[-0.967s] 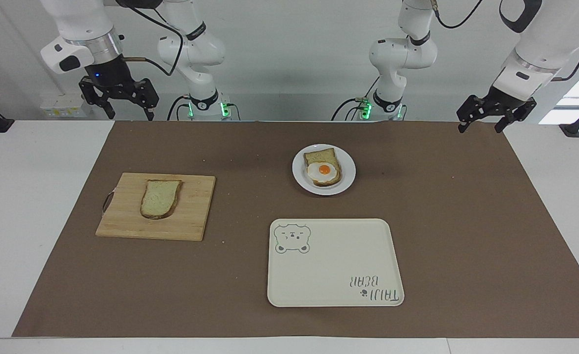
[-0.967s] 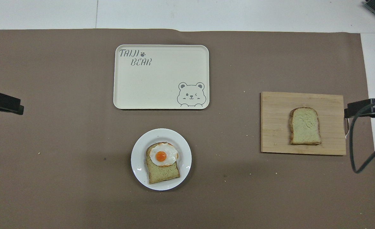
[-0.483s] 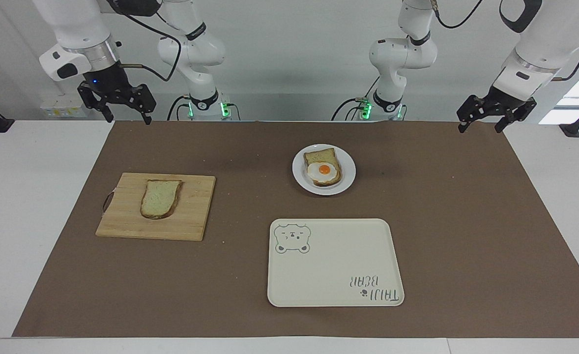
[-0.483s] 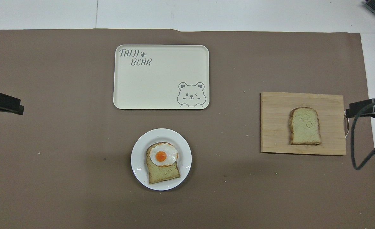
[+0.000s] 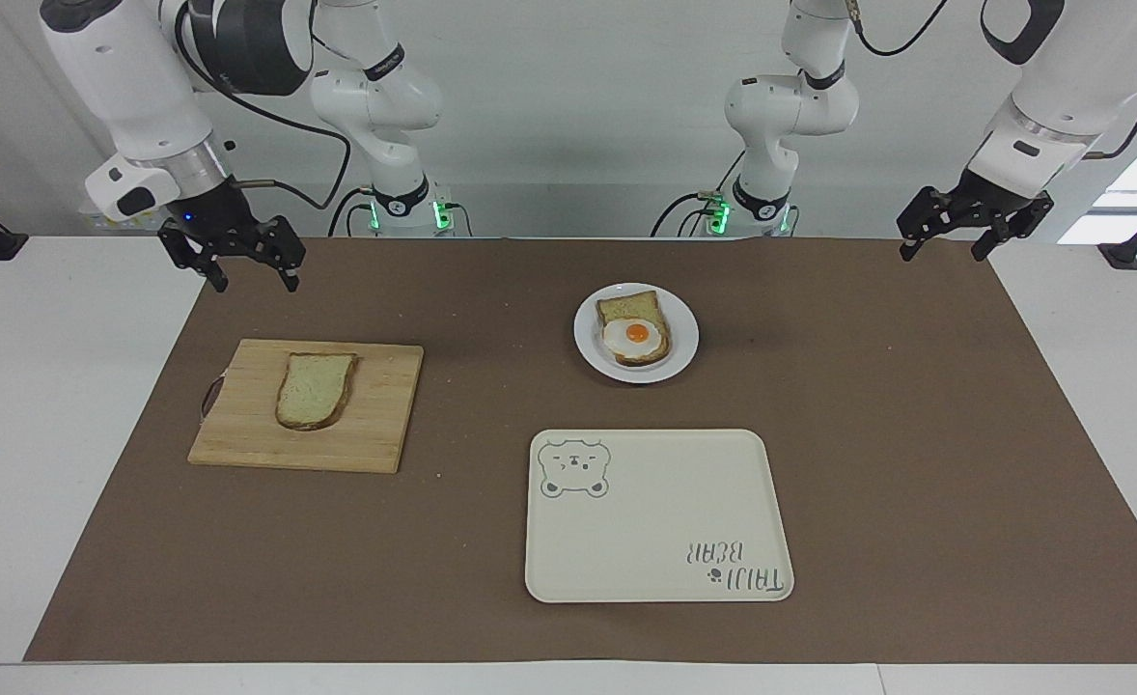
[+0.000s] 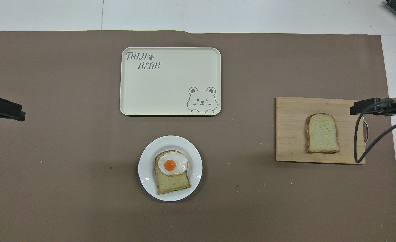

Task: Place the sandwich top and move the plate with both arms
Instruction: 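Reach the right gripper down and grasp the bread slice on the board, then lift the bread slice with the right gripper toward the egg plate, then lower the bread onto the egg toast and open the right gripper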

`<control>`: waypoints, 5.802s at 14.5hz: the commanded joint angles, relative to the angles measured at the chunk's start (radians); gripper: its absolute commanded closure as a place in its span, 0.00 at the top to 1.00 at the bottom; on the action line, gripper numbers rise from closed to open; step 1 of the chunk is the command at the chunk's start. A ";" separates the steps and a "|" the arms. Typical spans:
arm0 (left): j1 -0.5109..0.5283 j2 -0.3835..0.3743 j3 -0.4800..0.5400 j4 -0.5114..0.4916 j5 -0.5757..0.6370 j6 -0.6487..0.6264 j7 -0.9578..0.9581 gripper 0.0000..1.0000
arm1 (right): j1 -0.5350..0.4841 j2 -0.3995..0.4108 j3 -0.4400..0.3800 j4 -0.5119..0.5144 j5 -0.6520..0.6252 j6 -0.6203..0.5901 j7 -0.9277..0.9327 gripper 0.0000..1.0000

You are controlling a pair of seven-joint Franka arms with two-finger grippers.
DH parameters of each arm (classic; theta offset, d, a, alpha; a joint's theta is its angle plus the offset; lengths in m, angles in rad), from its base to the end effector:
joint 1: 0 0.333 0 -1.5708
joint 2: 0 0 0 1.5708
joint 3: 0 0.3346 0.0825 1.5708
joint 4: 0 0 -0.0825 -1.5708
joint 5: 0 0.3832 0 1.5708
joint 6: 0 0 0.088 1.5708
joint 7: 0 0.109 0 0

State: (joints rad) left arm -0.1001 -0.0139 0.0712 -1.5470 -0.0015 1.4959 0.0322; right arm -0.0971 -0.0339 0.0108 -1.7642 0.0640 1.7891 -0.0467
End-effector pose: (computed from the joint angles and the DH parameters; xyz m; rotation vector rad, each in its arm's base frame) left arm 0.5413 -0.0155 0.6534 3.1370 -0.0960 -0.0584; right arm 0.5553 -0.0423 0.5873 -3.0806 0.0795 -0.0968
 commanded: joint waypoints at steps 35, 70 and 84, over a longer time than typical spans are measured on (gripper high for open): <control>-0.001 -0.015 0.005 -0.010 -0.014 -0.011 -0.006 1.00 | -0.124 0.309 0.006 -0.291 0.186 0.501 -0.383 0.61; -0.001 -0.015 0.005 -0.010 -0.014 -0.011 -0.006 1.00 | -0.087 0.293 0.291 -0.035 0.270 0.069 -0.128 0.00; -0.001 -0.015 0.005 -0.010 -0.014 -0.011 -0.006 1.00 | 0.333 0.388 0.294 -0.047 0.471 0.440 0.381 0.00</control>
State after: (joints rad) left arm -0.1001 -0.0139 0.0713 -1.5470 -0.0015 1.4959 0.0322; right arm 0.2285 0.3369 0.3054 -1.8128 0.4926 2.1946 0.3163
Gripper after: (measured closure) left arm 0.000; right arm 0.846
